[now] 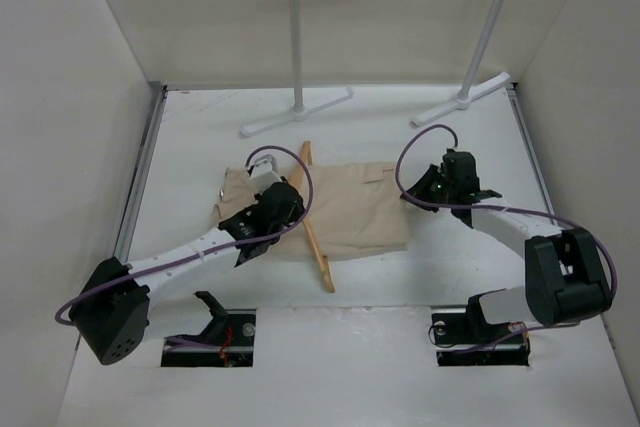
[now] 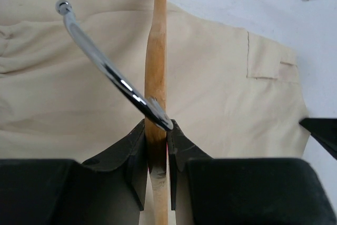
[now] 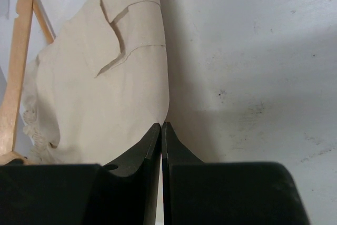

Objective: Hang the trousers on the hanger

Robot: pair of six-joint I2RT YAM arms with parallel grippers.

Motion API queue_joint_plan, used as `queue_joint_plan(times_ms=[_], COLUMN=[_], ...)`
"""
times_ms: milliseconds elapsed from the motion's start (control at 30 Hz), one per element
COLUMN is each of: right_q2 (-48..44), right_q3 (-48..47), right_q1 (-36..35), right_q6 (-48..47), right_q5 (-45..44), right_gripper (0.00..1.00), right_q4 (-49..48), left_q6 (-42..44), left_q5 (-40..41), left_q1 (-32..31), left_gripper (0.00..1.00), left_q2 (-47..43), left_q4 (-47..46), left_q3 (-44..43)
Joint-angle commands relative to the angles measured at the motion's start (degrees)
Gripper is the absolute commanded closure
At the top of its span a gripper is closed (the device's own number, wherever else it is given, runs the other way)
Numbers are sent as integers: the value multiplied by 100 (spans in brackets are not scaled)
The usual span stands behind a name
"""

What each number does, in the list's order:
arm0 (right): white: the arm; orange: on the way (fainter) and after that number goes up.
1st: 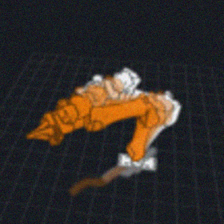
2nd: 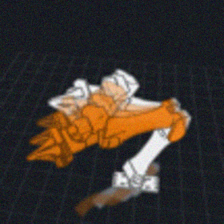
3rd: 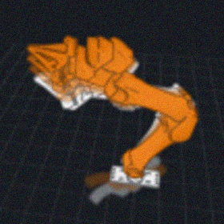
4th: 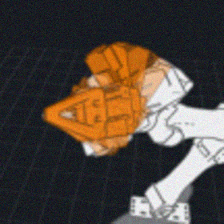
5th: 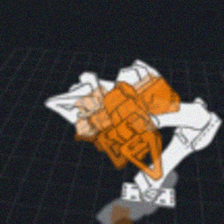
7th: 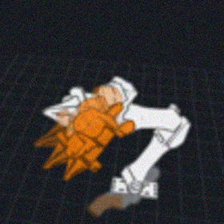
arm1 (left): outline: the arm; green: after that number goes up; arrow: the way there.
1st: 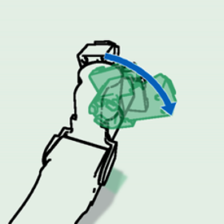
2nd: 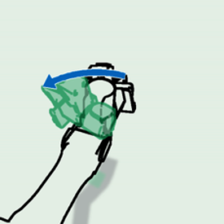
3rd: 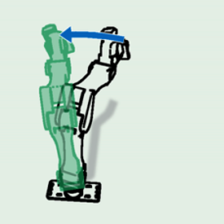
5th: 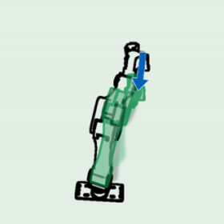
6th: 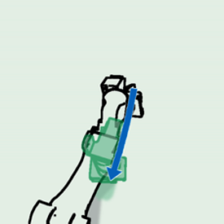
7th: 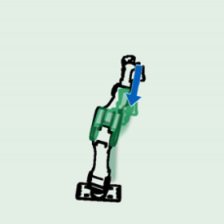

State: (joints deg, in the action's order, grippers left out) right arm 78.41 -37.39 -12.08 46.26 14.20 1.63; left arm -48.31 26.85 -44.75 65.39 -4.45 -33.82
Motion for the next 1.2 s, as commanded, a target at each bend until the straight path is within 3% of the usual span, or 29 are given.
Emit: queue_joint_plan(times_ms=[0, 300, 633, 700, 800, 900, 1033, 1167], right_q2=[121, 289, 324, 193, -228, -957, -1976, -2646], right_q3=[-76, -111, -120, -137, -190, -374, -935, -2007], right_q1=[-53, -45, -45, -45, -45, -97, -307, -1062], right_q6=[-82, -100, -117, -117, -152, -336, -722, -1153], right_q5=[-101, -259, -259, -268, -312, -321, -347, -260], right_gripper=[90, 90, 88, 80, 57, 43, 38, 37], right_q4=[-154, -93, -58, 21, 275, 776, 1592, 2192], left_q6=[471, 1429, 1456, 1465, 1465, 1483, 1605, 1948], left_q5=[-4, 382, 672, 812, 892, 901, 840, 717], left_q1=[-240, -293, -345, -424, -503, -582, -609, -671], left_gripper=[99, 100, 100, 100, 100, 100, 100, 100], left_q2=[246, 668, 651, 581, 432, 300, 212, 413], left_q4=[14, 919, 990, 1033, 1244, 1639, 2192, 2991], left_q3=[-457, -1372, -1512, -1723, -2127, -2671, -3488, -4823])
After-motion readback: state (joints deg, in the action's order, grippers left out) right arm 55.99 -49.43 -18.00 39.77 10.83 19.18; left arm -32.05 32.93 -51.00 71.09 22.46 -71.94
